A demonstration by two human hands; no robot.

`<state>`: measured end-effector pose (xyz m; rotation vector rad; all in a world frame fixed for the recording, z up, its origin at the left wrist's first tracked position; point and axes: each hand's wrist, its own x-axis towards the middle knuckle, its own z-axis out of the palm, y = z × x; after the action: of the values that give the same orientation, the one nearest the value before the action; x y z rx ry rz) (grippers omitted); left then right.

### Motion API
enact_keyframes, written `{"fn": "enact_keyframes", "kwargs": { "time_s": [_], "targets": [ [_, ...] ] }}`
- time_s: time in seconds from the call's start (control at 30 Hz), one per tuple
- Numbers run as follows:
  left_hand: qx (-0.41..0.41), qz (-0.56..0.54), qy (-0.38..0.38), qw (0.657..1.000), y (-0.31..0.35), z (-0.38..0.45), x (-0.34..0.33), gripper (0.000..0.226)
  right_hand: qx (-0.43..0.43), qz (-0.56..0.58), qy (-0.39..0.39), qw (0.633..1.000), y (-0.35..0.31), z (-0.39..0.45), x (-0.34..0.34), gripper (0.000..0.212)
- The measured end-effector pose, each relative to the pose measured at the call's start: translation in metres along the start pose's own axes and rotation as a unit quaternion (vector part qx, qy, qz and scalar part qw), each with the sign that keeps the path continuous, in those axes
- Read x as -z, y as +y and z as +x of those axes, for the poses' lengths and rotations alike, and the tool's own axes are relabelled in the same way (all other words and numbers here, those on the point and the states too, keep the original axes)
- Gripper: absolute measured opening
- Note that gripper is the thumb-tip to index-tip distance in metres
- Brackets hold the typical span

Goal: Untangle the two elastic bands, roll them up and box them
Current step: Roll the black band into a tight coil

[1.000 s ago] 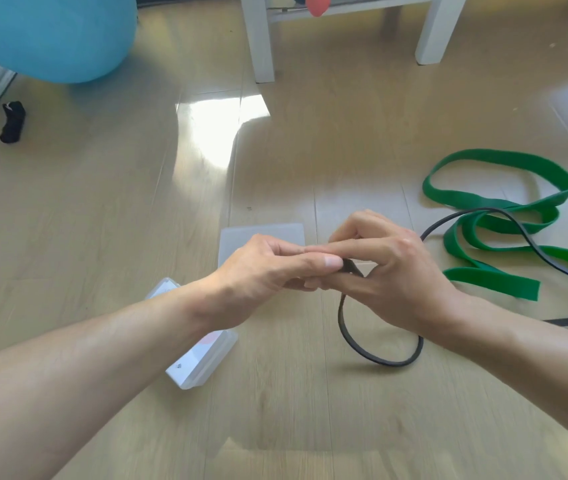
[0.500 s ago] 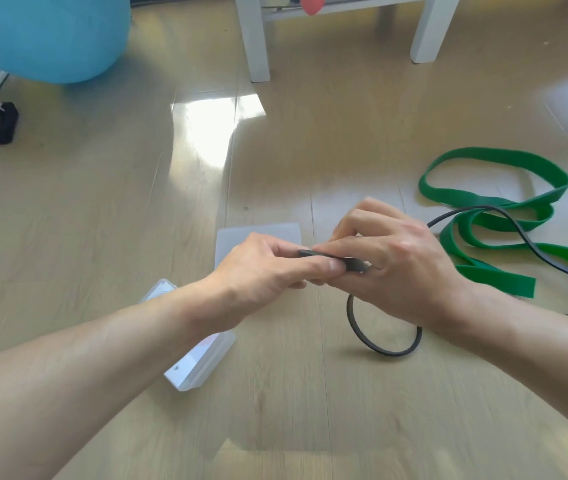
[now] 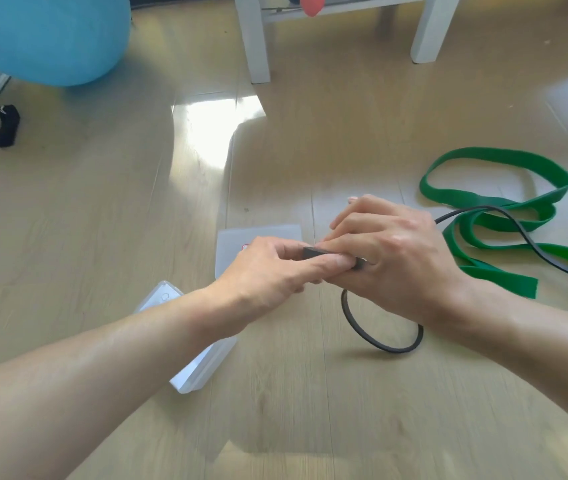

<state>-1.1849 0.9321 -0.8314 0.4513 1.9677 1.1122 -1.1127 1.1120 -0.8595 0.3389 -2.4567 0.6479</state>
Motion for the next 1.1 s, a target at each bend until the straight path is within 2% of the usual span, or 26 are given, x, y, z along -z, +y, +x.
{"fn": "enact_keyframes", "kwargs": {
  "time_s": [0.1, 0.17, 0.27, 0.33, 0.4, 0.47, 0.53, 0.6, 0.7, 0.83, 1.0, 1.07, 1.1],
  "targets": [
    [-0.017, 0.003, -0.005, 1.0, 0.0, -0.001, 0.004, 0.048, 0.018, -0.001, 0.025, 1.0, -0.006, -0.001, -0.002, 0.015],
    [-0.042, -0.025, -0.024, 0.999, -0.003, -0.001, 0.005, 0.046, -0.019, 0.063, 0.024, 0.998, -0.01, -0.004, -0.003, 0.016],
    [-0.051, -0.103, -0.067, 0.991, -0.007, 0.001, 0.003, 0.057, -0.082, 0.148, 0.016, 0.986, -0.013, -0.01, -0.002, 0.024],
    [-0.04, -0.138, -0.115, 0.983, -0.006, 0.001, 0.003, 0.051, -0.106, 0.173, 0.021, 0.979, -0.015, -0.011, 0.001, 0.022],
    [-0.027, -0.145, -0.146, 0.978, -0.003, 0.0, 0.004, 0.043, -0.096, 0.151, 0.017, 0.984, -0.013, -0.009, 0.002, 0.018],
    [-0.002, -0.113, -0.111, 0.987, -0.002, 0.001, 0.003, 0.049, -0.071, 0.115, -0.001, 0.991, -0.009, -0.007, 0.002, 0.021],
    [0.004, -0.074, -0.036, 0.997, -0.001, 0.001, 0.0, 0.054, -0.059, 0.098, -0.009, 0.993, -0.004, -0.006, 0.001, 0.029],
    [-0.012, -0.042, -0.002, 0.999, 0.0, 0.001, -0.002, 0.049, -0.056, 0.09, -0.005, 0.994, -0.003, -0.006, -0.002, 0.022],
    [-0.019, -0.033, -0.01, 0.999, -0.001, -0.001, 0.002, 0.044, -0.058, 0.105, 0.011, 0.993, -0.009, -0.008, -0.004, 0.012],
    [-0.041, -0.12, -0.077, 0.989, -0.008, 0.001, 0.006, 0.054, -0.092, 0.167, 0.015, 0.982, -0.016, -0.009, 0.004, 0.02],
    [-0.004, -0.24, -0.142, 0.96, -0.007, 0.0, 0.009, 0.059, -0.148, 0.227, 0.015, 0.962, -0.021, -0.006, 0.011, 0.023],
    [0.019, -0.261, -0.126, 0.957, -0.004, 0.0, 0.007, 0.066, -0.172, 0.201, -0.004, 0.964, -0.021, -0.003, 0.012, 0.021],
    [0.014, -0.242, -0.085, 0.966, -0.004, 0.0, 0.006, 0.068, -0.184, 0.185, -0.023, 0.965, -0.02, -0.003, 0.013, 0.017]
  ]
}}
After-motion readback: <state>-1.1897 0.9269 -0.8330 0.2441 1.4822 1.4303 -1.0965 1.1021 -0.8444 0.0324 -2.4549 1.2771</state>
